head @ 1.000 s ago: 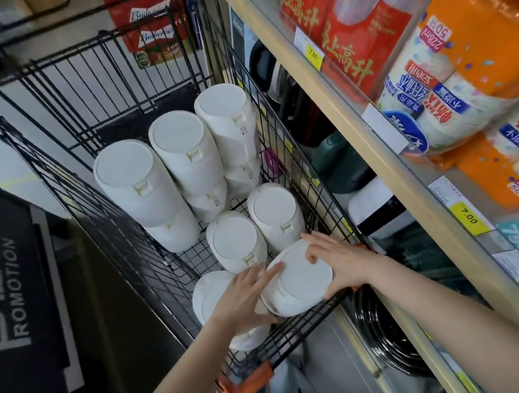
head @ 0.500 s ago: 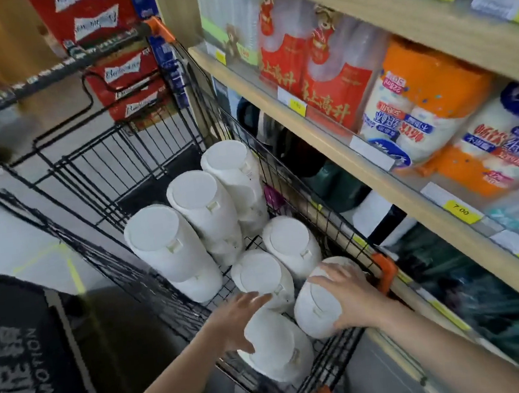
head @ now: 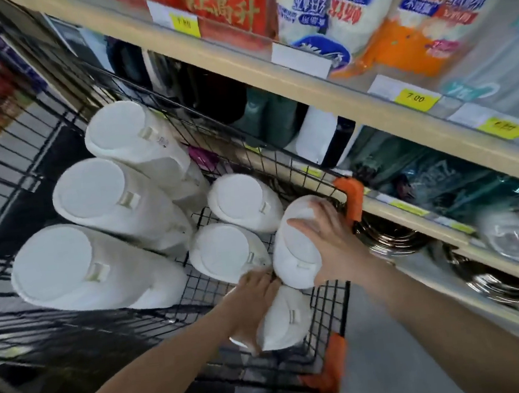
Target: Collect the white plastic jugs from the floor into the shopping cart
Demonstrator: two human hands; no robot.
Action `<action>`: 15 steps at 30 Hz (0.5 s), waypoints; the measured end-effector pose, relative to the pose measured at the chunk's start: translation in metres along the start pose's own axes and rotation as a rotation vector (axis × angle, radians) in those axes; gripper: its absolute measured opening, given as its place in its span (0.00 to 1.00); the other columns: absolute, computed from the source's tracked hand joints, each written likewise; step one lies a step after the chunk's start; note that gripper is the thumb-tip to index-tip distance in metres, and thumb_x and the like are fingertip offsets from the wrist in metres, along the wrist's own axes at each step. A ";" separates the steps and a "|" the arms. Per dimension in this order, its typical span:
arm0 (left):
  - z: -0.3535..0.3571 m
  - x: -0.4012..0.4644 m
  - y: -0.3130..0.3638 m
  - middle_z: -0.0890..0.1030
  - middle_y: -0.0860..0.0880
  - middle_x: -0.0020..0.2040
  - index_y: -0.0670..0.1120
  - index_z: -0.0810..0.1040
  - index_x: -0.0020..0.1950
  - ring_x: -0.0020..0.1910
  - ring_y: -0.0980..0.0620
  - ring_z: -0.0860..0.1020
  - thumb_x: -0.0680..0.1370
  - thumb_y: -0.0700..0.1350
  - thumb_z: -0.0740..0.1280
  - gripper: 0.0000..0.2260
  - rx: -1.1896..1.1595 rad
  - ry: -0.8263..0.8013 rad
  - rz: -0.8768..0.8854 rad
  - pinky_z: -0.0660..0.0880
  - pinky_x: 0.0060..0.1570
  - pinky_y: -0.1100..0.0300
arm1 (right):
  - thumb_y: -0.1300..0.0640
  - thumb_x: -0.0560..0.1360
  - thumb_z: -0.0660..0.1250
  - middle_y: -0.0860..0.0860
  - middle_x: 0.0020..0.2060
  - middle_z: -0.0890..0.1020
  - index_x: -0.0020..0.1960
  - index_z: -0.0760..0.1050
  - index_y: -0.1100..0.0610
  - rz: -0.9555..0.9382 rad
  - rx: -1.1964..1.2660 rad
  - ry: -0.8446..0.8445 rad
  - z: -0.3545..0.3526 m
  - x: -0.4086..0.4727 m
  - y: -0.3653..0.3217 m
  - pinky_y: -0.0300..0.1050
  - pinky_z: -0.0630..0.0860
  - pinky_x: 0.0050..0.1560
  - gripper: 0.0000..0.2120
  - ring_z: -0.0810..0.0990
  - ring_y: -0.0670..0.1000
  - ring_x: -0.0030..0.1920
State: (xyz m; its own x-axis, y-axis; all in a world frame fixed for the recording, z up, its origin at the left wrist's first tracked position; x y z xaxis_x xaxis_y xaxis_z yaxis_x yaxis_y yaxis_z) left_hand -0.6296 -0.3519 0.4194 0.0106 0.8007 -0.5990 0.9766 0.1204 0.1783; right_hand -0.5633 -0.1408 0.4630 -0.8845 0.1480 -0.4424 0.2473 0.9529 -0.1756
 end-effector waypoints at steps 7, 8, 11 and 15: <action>-0.003 -0.017 -0.010 0.61 0.43 0.69 0.43 0.54 0.73 0.66 0.40 0.61 0.59 0.68 0.74 0.54 -0.002 0.002 -0.003 0.63 0.65 0.43 | 0.42 0.56 0.78 0.58 0.72 0.44 0.75 0.53 0.47 0.015 0.013 0.004 -0.006 -0.009 -0.015 0.66 0.55 0.71 0.55 0.40 0.64 0.74; -0.006 -0.015 -0.010 0.61 0.42 0.70 0.43 0.55 0.73 0.68 0.39 0.60 0.61 0.67 0.74 0.52 -0.020 0.010 -0.006 0.63 0.66 0.43 | 0.42 0.57 0.78 0.59 0.73 0.45 0.75 0.52 0.47 0.019 0.009 -0.007 -0.008 -0.008 -0.016 0.66 0.54 0.71 0.55 0.40 0.64 0.74; -0.025 -0.012 -0.019 0.61 0.45 0.72 0.44 0.58 0.73 0.71 0.44 0.58 0.66 0.65 0.71 0.44 -0.137 0.105 -0.036 0.58 0.69 0.49 | 0.42 0.60 0.77 0.56 0.74 0.43 0.75 0.50 0.46 0.058 0.043 -0.051 -0.014 -0.006 -0.019 0.60 0.52 0.72 0.53 0.39 0.61 0.74; -0.029 -0.012 -0.060 0.53 0.46 0.76 0.52 0.54 0.76 0.75 0.45 0.51 0.71 0.65 0.66 0.39 -0.158 0.224 -0.263 0.48 0.72 0.39 | 0.37 0.64 0.73 0.50 0.73 0.52 0.74 0.49 0.43 0.237 0.400 0.039 -0.024 0.003 -0.015 0.55 0.60 0.68 0.48 0.50 0.55 0.74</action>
State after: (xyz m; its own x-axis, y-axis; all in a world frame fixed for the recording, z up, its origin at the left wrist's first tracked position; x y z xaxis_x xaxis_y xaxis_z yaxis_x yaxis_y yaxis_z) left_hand -0.6948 -0.3516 0.4388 -0.3003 0.8367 -0.4580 0.8943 0.4140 0.1699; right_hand -0.5790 -0.1486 0.4852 -0.7978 0.3663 -0.4789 0.5704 0.7160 -0.4025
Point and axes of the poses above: each hand's wrist, its own x-axis towards the middle knuckle, its own z-axis out of the palm, y = z × x, the point moved 1 cm from there along x, towards the middle knuckle
